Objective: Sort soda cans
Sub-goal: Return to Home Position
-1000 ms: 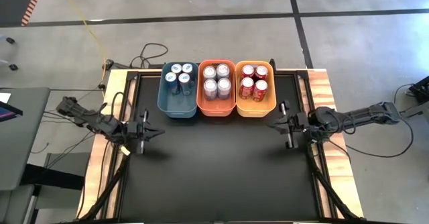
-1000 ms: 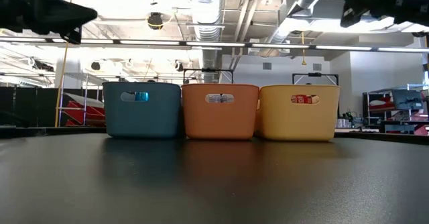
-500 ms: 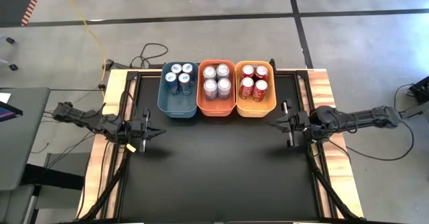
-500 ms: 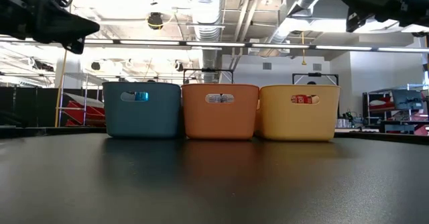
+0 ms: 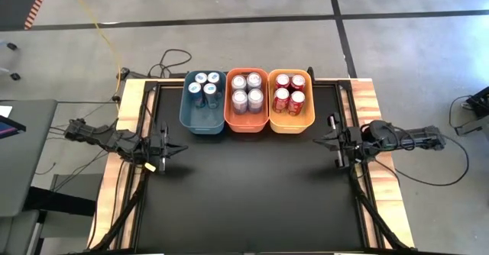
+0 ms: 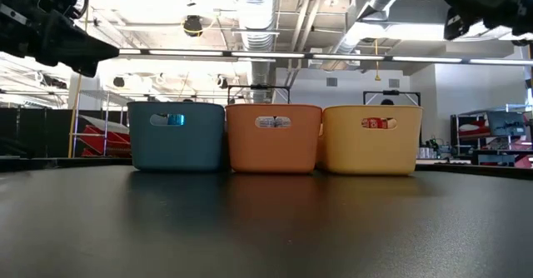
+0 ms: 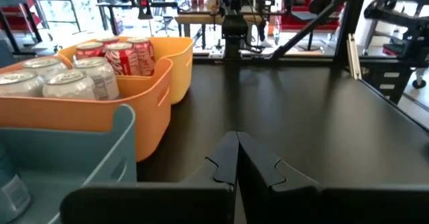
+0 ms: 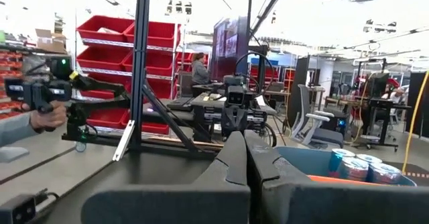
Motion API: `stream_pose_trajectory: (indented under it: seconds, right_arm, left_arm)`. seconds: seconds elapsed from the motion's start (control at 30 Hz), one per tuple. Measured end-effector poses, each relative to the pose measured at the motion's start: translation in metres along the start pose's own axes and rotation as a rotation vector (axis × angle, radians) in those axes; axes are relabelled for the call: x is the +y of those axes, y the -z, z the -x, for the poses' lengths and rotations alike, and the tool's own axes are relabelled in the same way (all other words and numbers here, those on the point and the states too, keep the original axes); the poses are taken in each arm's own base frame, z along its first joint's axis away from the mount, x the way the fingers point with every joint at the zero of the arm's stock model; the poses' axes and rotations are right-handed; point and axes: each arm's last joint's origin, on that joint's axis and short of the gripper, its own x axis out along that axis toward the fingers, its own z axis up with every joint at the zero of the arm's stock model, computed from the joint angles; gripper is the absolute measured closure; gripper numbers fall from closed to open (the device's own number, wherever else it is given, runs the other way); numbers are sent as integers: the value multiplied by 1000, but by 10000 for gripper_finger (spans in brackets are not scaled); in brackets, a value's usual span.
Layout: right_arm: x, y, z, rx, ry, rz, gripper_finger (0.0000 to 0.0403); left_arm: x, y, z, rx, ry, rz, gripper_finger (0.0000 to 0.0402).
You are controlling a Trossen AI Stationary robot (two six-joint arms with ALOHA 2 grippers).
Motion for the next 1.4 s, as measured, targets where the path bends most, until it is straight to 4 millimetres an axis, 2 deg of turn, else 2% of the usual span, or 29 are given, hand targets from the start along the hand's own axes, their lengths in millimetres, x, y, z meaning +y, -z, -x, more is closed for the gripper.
stream_pose_trajectory:
  seconds: [0.1, 0.23, 0.37, 0.63, 1.0, 1.17, 1.4]
  right_arm:
    - [0, 8, 5, -10, 12, 1, 403]
    - [-2, 7, 8, -34, 48, -6, 403]
    - [-6, 16, 8, 51, 139, -34, 403]
    - [-7, 36, 8, 99, 160, -58, 403]
    - [-8, 42, 9, 148, 126, -88, 403]
    - [-9, 42, 9, 149, 144, -69, 403]
    - [-10, 43, 9, 163, 144, -25, 403]
  left_arm:
    - [0, 0, 0, -3, -1, 0, 401]
    - [0, 0, 0, 3, -1, -9, 401]
    - [-3, 10, -6, -50, 2, -23, 401]
    - [-2, 11, -8, -74, -9, -31, 401]
    - [-2, 13, -9, -67, -10, -41, 401]
    - [-4, 17, -12, -129, -10, -72, 401]
    - [-2, 21, -18, -75, -47, -84, 401]
